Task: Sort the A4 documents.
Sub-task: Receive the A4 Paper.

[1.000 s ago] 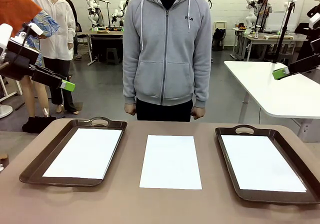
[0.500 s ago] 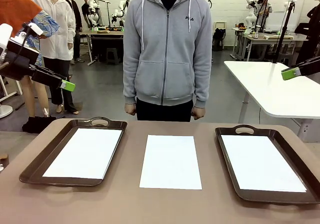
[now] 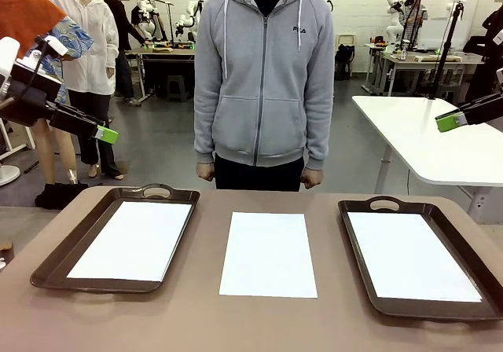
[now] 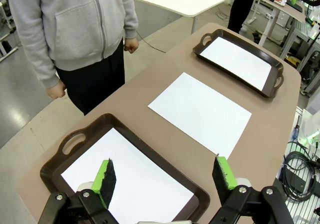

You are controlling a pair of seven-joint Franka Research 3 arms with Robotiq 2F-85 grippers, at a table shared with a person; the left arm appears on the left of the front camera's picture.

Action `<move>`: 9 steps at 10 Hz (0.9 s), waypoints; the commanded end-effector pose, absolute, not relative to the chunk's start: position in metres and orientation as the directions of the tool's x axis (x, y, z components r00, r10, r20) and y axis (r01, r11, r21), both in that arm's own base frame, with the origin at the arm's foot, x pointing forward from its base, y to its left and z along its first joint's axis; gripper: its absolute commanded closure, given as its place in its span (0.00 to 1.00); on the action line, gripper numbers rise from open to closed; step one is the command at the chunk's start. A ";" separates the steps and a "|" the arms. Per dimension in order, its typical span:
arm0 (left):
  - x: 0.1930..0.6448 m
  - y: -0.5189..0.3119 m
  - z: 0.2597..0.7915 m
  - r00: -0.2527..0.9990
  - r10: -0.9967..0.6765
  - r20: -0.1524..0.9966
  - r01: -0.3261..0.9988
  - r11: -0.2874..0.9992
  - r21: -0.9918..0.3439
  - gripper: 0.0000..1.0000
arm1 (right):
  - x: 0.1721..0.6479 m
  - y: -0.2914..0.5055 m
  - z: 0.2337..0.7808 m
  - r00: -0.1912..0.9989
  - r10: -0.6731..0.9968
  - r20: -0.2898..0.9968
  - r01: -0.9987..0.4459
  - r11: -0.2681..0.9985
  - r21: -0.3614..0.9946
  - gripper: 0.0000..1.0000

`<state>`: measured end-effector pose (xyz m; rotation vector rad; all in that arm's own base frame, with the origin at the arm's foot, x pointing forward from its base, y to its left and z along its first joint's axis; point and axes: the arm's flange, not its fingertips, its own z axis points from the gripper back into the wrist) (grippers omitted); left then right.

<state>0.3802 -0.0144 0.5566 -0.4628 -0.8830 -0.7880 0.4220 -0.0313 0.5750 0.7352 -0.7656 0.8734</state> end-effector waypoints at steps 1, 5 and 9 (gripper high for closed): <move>0.380 -0.014 0.556 0.382 -0.408 0.829 0.775 0.630 -0.047 0.00 | 0.422 -0.031 0.576 0.421 0.381 0.823 -0.863 0.447 0.235 0.00; 0.380 -0.014 0.556 0.382 -0.408 0.829 0.775 0.630 -0.047 0.00 | 0.422 -0.031 0.576 0.421 0.381 0.823 -0.863 0.447 0.235 0.00; 0.380 -0.014 0.556 0.382 -0.408 0.829 0.775 0.630 -0.047 0.00 | 0.422 -0.031 0.576 0.421 0.381 0.823 -0.863 0.447 0.235 0.00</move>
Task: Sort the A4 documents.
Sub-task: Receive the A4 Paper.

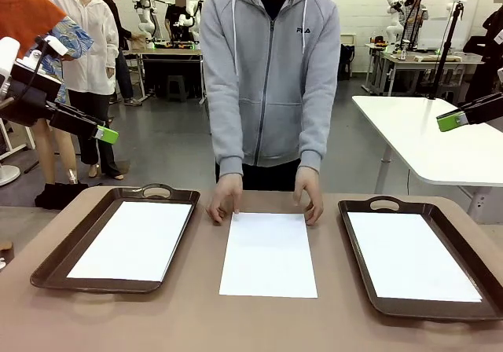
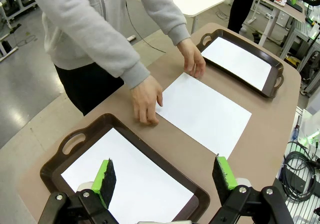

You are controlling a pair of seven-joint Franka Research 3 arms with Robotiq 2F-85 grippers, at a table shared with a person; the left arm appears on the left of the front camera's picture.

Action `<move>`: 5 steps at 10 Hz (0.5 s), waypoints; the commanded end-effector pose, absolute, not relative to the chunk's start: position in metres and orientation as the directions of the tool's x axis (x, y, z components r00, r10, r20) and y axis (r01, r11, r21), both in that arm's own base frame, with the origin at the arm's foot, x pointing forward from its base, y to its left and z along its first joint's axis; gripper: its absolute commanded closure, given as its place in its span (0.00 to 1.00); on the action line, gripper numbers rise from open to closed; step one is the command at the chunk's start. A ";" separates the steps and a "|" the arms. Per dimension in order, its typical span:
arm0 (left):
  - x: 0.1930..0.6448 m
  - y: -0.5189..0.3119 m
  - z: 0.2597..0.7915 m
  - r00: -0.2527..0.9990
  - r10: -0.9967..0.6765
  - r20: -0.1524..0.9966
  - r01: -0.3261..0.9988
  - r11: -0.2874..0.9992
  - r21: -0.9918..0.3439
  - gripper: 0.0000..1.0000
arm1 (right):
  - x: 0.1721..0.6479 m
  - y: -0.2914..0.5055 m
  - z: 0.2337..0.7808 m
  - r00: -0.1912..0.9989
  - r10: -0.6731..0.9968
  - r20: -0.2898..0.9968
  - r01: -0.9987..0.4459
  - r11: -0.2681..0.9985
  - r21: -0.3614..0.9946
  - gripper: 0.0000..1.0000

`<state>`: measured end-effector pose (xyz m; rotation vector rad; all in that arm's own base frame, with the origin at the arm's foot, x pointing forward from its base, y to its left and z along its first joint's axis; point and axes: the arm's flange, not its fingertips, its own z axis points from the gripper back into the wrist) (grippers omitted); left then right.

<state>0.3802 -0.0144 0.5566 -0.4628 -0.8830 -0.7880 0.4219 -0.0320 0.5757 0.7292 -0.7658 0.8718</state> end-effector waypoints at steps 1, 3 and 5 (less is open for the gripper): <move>0.380 -0.014 0.556 0.382 -0.408 0.829 0.775 0.630 -0.047 0.00 | 0.422 -0.031 0.576 0.421 0.381 0.823 -0.863 0.447 0.235 0.00; 0.380 -0.014 0.556 0.382 -0.408 0.829 0.775 0.630 -0.047 0.00 | 0.422 -0.031 0.576 0.421 0.381 0.823 -0.863 0.447 0.235 0.00; 0.380 -0.014 0.556 0.382 -0.408 0.829 0.775 0.630 -0.047 0.00 | 0.422 -0.031 0.576 0.421 0.381 0.823 -0.863 0.447 0.235 0.00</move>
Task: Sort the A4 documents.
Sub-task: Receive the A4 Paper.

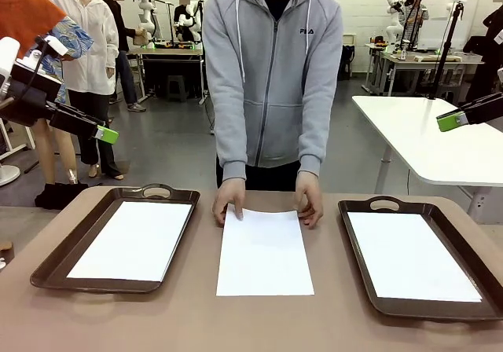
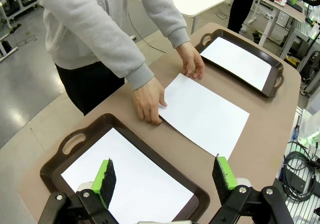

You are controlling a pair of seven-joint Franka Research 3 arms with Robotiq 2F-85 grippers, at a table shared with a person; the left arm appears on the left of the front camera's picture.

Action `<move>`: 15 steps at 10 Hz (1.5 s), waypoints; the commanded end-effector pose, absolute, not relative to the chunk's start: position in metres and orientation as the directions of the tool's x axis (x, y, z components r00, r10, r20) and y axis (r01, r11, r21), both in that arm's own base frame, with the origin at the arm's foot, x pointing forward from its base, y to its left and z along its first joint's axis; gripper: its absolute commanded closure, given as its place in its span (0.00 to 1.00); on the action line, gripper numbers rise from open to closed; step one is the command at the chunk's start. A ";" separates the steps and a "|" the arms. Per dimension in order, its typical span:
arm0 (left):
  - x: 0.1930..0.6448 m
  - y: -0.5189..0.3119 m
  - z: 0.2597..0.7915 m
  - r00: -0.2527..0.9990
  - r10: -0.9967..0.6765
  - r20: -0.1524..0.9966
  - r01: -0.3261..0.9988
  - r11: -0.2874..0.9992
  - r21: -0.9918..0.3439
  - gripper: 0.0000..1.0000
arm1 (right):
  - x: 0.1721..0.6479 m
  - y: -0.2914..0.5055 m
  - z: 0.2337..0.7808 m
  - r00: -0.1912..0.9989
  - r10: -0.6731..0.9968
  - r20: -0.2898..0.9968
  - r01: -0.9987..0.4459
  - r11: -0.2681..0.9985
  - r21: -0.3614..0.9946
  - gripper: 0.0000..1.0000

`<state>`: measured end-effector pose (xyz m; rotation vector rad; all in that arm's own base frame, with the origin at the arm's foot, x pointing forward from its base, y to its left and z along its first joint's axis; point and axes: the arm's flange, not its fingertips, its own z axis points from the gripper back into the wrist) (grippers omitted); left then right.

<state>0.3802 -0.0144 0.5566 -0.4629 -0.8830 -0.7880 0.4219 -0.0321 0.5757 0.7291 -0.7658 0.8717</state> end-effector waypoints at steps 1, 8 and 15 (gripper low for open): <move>0.380 -0.014 0.556 0.382 -0.408 0.829 0.775 0.630 -0.047 0.00 | 0.422 -0.031 0.576 0.421 0.381 0.823 -0.863 0.447 0.235 0.00; 0.380 -0.014 0.556 0.382 -0.408 0.829 0.775 0.630 -0.047 0.00 | 0.422 -0.031 0.576 0.421 0.381 0.823 -0.863 0.447 0.235 0.00; 0.380 -0.014 0.556 0.382 -0.408 0.829 0.775 0.630 -0.047 0.00 | 0.422 -0.031 0.576 0.421 0.381 0.823 -0.863 0.447 0.235 0.00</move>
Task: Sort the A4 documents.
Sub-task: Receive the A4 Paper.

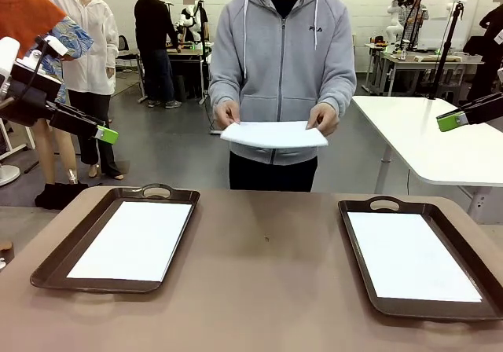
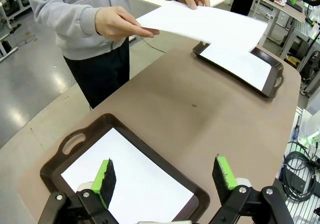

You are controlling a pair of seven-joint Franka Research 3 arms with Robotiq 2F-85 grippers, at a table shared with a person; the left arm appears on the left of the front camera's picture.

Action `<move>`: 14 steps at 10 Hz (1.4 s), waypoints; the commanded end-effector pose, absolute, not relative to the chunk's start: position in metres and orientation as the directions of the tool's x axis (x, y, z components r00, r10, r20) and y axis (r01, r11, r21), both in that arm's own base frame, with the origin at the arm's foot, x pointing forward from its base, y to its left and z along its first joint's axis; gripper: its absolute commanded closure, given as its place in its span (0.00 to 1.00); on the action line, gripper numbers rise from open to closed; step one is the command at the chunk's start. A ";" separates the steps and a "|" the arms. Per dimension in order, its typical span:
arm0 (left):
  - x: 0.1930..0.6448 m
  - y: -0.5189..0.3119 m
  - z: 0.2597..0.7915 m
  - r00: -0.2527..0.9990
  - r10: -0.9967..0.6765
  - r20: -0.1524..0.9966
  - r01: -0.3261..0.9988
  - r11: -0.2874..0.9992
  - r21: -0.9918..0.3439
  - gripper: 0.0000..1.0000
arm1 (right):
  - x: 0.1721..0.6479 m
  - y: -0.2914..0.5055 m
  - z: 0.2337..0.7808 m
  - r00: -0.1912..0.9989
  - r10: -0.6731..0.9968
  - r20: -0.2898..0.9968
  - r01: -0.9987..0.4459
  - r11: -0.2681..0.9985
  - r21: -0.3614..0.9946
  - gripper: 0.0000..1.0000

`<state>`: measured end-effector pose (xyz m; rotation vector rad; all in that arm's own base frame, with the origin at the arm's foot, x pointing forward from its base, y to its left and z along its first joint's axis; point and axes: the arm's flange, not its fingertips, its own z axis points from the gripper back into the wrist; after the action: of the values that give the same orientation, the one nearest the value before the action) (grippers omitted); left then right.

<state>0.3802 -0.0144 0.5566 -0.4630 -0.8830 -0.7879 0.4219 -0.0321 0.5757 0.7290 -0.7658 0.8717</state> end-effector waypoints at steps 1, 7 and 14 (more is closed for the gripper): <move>0.380 -0.014 0.556 0.382 -0.408 0.829 0.775 0.630 -0.047 0.00 | 0.422 -0.031 0.576 0.421 0.381 0.823 -0.863 0.447 0.235 0.00; 0.380 -0.014 0.556 0.382 -0.408 0.829 0.775 0.630 -0.047 0.00 | 0.422 -0.031 0.576 0.421 0.381 0.823 -0.863 0.447 0.235 0.00; 0.380 -0.014 0.556 0.382 -0.408 0.829 0.775 0.630 -0.047 0.00 | 0.422 -0.031 0.576 0.421 0.381 0.823 -0.863 0.447 0.235 0.00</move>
<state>0.3802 -0.0144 0.5566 -0.4630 -0.8830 -0.7879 0.4219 -0.0321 0.5757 0.7290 -0.7658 0.8717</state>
